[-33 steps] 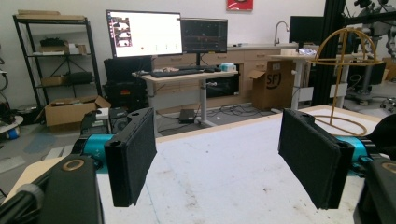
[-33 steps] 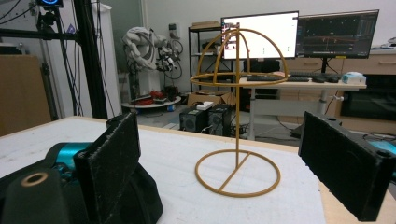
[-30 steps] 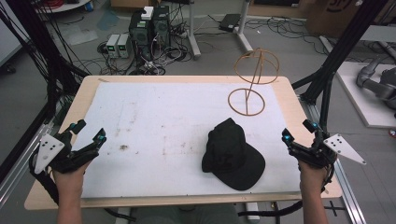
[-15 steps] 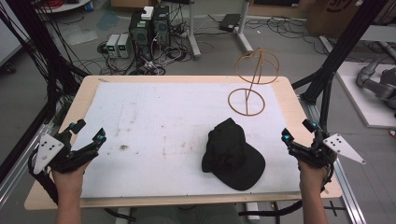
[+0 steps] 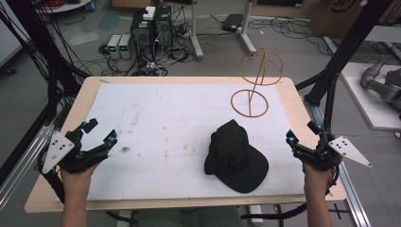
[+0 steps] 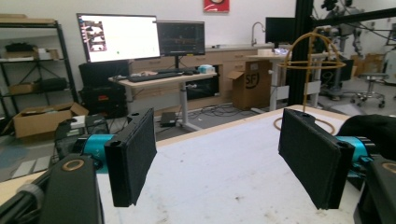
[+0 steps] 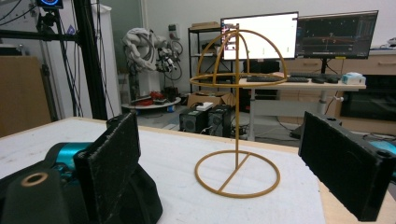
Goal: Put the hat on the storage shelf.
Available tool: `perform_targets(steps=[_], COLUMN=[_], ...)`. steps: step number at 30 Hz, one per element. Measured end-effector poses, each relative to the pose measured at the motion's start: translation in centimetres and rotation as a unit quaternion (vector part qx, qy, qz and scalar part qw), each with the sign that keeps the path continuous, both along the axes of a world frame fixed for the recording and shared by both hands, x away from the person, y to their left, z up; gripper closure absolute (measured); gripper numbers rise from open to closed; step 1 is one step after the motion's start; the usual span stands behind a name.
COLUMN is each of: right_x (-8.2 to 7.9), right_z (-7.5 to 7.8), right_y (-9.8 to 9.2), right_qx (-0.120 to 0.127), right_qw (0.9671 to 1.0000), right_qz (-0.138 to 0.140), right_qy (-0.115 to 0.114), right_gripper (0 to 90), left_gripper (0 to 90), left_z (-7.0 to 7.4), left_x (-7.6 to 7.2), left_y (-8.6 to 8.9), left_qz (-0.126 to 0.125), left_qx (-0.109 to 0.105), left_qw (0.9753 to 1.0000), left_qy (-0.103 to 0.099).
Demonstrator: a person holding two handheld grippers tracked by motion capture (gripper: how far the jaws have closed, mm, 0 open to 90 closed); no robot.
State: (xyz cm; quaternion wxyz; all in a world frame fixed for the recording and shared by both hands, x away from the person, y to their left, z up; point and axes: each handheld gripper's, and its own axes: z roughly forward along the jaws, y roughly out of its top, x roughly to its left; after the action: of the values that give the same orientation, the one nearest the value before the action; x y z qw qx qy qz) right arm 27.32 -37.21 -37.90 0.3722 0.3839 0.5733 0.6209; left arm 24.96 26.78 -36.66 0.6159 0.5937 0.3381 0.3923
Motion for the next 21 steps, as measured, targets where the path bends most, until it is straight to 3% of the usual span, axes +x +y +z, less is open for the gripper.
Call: perform_targets(steps=[6,21], right_x=[0.0,-0.3], right_z=[0.0,0.1], right_y=[-0.2,-0.6], right_qx=[0.003,0.006], right_qw=[1.0,1.0], right_qz=[-0.001,-0.006], right_qy=[0.001,-0.004], right_gripper=[12.4,12.4], left_gripper=[27.4,27.2], left_z=[0.7,0.7], left_x=[0.3,1.6], left_y=[-1.9,-5.1], left_qz=[-0.038,-0.089], left_qx=[0.003,0.017], left_qw=[0.9993,0.9959], left_qy=[-0.003,0.007])
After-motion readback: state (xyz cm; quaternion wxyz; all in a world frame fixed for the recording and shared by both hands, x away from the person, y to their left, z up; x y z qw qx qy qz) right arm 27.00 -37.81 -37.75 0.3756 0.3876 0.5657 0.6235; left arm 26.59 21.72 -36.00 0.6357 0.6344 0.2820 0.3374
